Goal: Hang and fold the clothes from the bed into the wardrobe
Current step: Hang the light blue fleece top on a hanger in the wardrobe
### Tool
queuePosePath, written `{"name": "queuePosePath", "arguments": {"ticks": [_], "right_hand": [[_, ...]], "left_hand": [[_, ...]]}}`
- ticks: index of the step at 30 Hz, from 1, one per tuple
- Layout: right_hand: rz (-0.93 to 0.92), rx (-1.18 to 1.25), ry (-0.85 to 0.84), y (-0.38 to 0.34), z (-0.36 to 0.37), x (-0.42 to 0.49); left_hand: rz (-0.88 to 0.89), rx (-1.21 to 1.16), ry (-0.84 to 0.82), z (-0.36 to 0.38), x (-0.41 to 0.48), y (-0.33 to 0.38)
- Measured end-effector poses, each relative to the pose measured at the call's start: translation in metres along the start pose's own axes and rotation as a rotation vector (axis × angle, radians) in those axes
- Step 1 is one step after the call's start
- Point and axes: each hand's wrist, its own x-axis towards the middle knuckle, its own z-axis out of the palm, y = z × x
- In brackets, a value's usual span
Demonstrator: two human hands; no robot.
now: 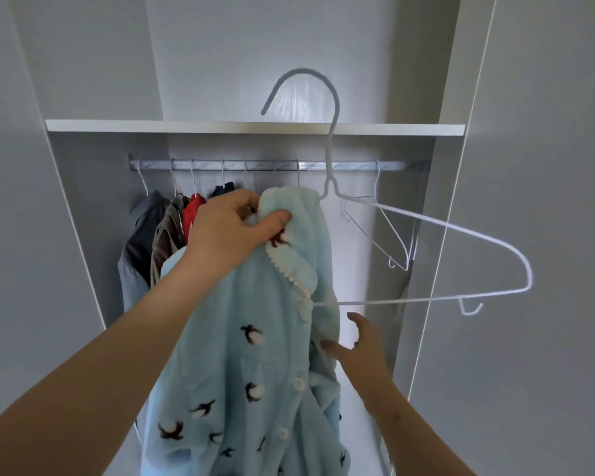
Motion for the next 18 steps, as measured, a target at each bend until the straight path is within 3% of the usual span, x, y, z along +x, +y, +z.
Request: {"name": "queuePosePath", "arguments": {"ticks": [4, 9, 14, 18], "right_hand": [[0.291, 0.141, -0.285, 0.004, 0.012, -0.003], [0.491, 0.624, -0.213, 0.019, 0.01, 0.007], [0.46, 1.008, -0.198, 0.012, -0.015, 0.026], [0.419, 1.139, -0.268, 0.003, -0.032, 0.03]], "left_hand": [[-0.011, -0.092, -0.001, -0.008, 0.004, 0.002], [-0.045, -0.103, 0.025, -0.02, 0.003, -0.012], [-0.09, -0.094, -0.056, -0.036, -0.005, -0.04], [-0.101, -0.056, -0.083, -0.045, -0.013, -0.061]]}}
